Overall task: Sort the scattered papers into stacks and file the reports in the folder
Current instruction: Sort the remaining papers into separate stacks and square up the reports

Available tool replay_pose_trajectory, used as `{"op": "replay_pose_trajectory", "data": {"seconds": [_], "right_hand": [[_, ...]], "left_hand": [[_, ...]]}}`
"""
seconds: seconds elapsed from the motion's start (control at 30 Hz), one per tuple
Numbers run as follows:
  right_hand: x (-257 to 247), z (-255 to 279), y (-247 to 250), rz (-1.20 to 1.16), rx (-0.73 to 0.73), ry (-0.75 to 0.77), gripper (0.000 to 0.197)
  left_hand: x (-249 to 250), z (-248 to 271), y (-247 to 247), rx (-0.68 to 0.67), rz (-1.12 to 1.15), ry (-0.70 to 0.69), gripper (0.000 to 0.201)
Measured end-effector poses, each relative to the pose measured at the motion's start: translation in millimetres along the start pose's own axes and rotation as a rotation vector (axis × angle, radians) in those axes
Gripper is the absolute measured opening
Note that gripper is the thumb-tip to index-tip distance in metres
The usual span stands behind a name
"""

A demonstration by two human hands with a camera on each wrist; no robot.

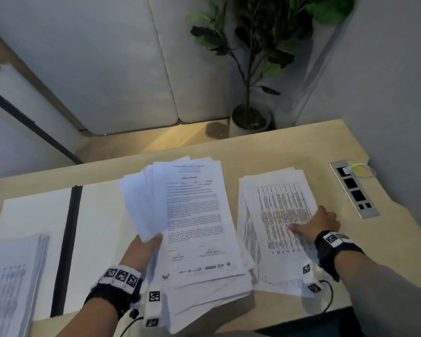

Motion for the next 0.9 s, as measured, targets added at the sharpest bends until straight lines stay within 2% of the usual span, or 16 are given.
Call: {"op": "replay_pose_trajectory", "data": {"seconds": [0.1,0.17,0.2,0.23,0.3,0.37,0.43,0.5,0.57,0.6,0.7,0.8,0.83,0.9], "right_hand": [[-8,14,-17,-0.028,-0.043,0.098,0.126],[-15,29,-31,-0.018,-0.032,0.172,0.119],[-20,38,-38,-0.003,-0.034,0.202,0.114],[-23,47,-46,0.01,-0.05,0.234,0.107],[-30,61,-59,0.008,-0.096,0.308,0.08],[-31,66,-66,-0.077,-0.168,0.343,0.037],[-28,67,-60,-0.179,-0.239,0.338,0.017],[-26,67,-47,-0.277,-0.3,0.336,0.017],[-24,67,-31,-0.332,-0.362,0.36,0.027],[-23,68,-23,-0.328,-0.396,0.38,0.03],[-20,75,-7,-0.324,-0.501,0.417,0.032],[-20,78,-12,-0.345,-0.484,0.38,0.03],[-22,79,-18,-0.341,-0.461,0.372,0.029],[-26,87,-34,-0.309,-0.424,0.368,0.026]], "left_hand": [[1,-8,-12,-0.029,0.053,0.016,0.068],[4,-9,-22,-0.057,0.057,0.032,0.077],[4,-10,-28,-0.07,0.041,0.043,0.075],[5,-8,-35,-0.086,0.036,0.047,0.064],[5,-5,-47,-0.112,0.013,0.06,0.039],[2,-1,-54,-0.126,-0.016,0.083,0.037],[-3,1,-52,-0.115,-0.024,0.095,0.038],[-7,2,-45,-0.067,-0.014,0.106,0.053],[-17,-1,-33,-0.033,0.009,0.131,0.076],[-17,1,-28,-0.019,0.033,0.141,0.077],[-16,8,-18,-0.007,0.12,0.174,0.069],[-17,9,-14,0.031,0.176,0.159,0.043],[-21,6,-11,0.083,0.136,0.152,0.049],[-22,6,-15,0.049,0.018,0.129,0.083]]}}
Point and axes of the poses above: each hand's wrist, its own z-axis away from the middle knuckle, its own y-axis out of the back of the hand, x = y × z, the point moved 3 cm from there along -z, towards the middle knuckle, and after that the axes turned 13 degrees about -y, right-handed, at the moved point
